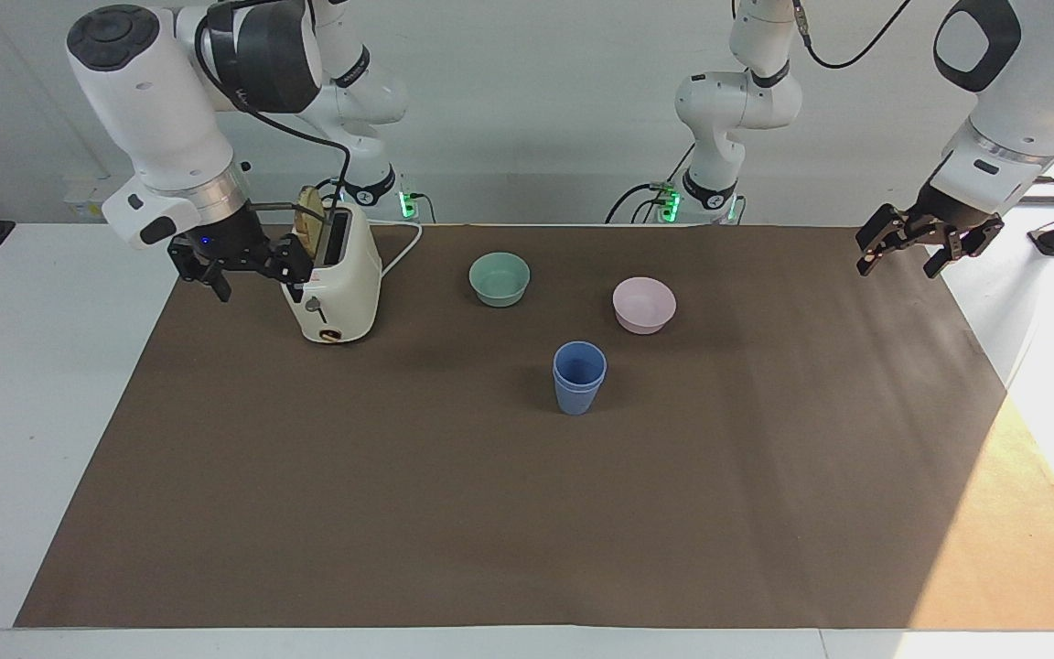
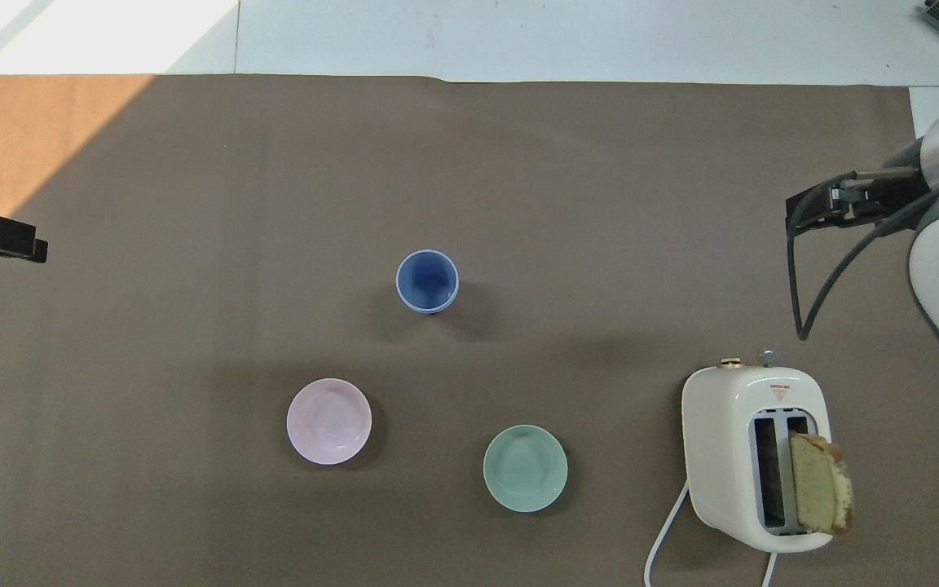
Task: Stack blue cups with both arms
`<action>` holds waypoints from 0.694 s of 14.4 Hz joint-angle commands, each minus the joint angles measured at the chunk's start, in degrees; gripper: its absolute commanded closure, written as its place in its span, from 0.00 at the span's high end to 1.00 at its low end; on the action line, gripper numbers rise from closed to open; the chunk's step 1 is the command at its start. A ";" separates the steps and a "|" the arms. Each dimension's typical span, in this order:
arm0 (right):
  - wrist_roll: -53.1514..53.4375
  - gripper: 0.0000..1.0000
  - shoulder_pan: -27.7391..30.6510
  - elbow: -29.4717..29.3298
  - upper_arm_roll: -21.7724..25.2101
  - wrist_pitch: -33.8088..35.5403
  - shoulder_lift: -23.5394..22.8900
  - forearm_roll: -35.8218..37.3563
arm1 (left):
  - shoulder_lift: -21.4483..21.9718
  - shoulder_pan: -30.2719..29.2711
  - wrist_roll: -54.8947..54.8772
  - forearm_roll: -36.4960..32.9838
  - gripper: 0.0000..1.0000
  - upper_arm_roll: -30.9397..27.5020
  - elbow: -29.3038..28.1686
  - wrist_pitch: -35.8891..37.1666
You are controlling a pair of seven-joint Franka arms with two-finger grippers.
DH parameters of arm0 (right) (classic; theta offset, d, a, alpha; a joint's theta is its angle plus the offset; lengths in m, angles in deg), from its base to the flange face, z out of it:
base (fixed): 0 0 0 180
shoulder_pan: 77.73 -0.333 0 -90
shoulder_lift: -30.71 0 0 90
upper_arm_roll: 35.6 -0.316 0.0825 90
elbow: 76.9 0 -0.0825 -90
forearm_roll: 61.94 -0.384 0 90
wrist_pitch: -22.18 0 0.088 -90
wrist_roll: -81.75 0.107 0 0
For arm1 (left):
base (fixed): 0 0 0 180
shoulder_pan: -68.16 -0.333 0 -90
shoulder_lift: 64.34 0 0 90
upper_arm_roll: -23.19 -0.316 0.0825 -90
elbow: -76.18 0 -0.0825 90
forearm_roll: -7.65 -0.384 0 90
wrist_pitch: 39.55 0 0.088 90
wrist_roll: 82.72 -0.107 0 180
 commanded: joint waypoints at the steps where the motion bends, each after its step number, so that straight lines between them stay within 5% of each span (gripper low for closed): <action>1: -0.49 1.00 0.66 1.63 -0.33 -0.75 1.53 -0.70 | 0.04 0.07 0.29 -0.72 1.00 0.16 0.87 0.86; 10: -0.40 1.00 1.37 1.63 -0.33 -0.75 1.45 -0.70 | 0.05 0.07 0.29 -0.63 1.00 0.51 0.87 0.77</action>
